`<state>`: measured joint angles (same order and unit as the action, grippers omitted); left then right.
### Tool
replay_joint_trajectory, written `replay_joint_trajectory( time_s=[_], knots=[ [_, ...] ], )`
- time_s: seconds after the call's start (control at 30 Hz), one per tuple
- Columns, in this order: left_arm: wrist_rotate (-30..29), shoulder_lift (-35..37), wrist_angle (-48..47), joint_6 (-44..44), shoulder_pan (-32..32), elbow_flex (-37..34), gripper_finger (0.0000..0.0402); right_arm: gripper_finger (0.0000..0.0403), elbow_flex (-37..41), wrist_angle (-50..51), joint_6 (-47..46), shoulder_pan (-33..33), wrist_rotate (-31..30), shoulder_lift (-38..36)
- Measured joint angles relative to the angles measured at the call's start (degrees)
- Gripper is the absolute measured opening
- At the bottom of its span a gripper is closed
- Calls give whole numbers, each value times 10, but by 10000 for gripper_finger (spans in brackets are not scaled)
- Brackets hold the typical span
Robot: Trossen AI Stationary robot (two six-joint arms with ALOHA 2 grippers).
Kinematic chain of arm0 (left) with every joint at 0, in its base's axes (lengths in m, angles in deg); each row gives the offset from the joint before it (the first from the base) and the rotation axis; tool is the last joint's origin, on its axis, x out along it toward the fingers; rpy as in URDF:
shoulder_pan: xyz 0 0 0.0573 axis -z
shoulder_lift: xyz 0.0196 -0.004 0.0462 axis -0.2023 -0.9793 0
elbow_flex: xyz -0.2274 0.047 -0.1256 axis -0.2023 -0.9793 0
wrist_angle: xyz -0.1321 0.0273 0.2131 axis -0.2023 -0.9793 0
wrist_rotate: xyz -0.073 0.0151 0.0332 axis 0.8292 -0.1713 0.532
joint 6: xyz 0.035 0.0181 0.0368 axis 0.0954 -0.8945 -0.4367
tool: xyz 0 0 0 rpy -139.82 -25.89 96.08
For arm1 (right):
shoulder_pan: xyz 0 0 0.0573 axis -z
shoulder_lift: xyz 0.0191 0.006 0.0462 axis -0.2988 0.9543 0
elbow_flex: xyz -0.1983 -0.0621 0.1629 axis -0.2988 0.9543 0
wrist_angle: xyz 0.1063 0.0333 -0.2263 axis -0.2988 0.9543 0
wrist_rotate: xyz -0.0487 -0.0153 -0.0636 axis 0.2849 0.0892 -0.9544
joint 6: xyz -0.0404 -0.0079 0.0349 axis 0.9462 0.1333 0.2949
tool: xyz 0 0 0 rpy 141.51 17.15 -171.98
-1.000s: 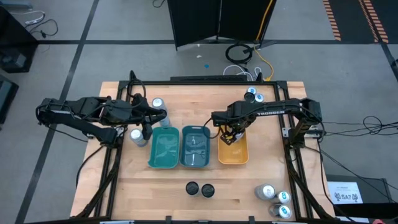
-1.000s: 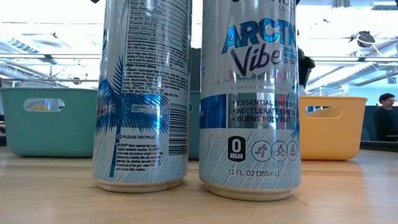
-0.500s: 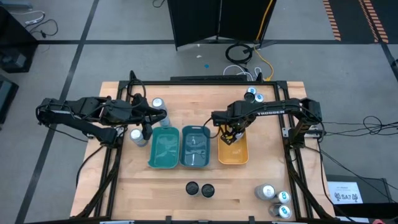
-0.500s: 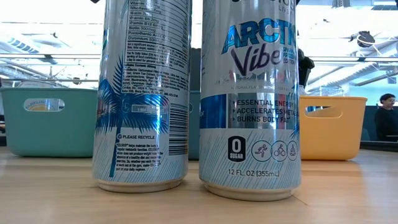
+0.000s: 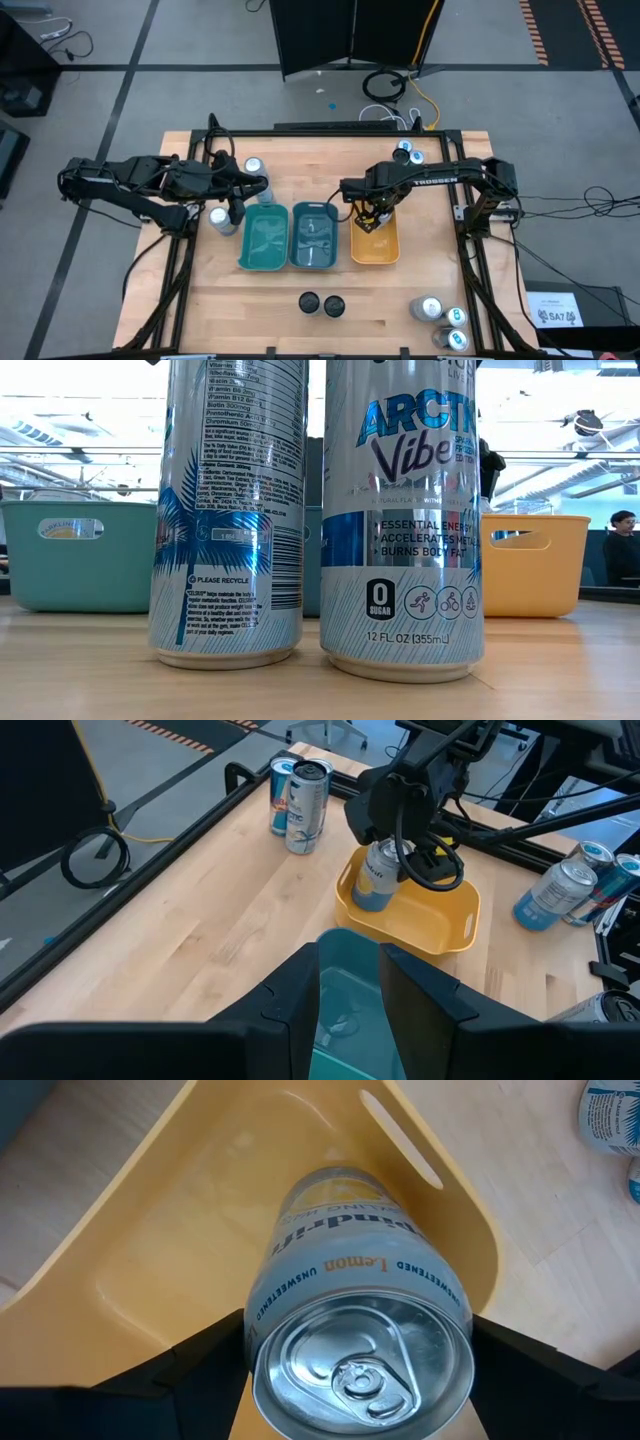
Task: Sort soda cans
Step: Put the middle right silver soda can into the yellow bin
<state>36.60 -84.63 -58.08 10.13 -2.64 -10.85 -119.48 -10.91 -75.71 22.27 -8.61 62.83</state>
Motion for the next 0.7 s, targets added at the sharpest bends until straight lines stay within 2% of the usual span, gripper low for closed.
replay_joint_trajectory(
  time_s=[0.4,0.7],
  knots=[
    [0,0,0,0,0,0,116,312,0,0,0,0,0,0],
    [0,0,0,0,0,0,116,335,0,0,2,-1,0,0]
  ],
)
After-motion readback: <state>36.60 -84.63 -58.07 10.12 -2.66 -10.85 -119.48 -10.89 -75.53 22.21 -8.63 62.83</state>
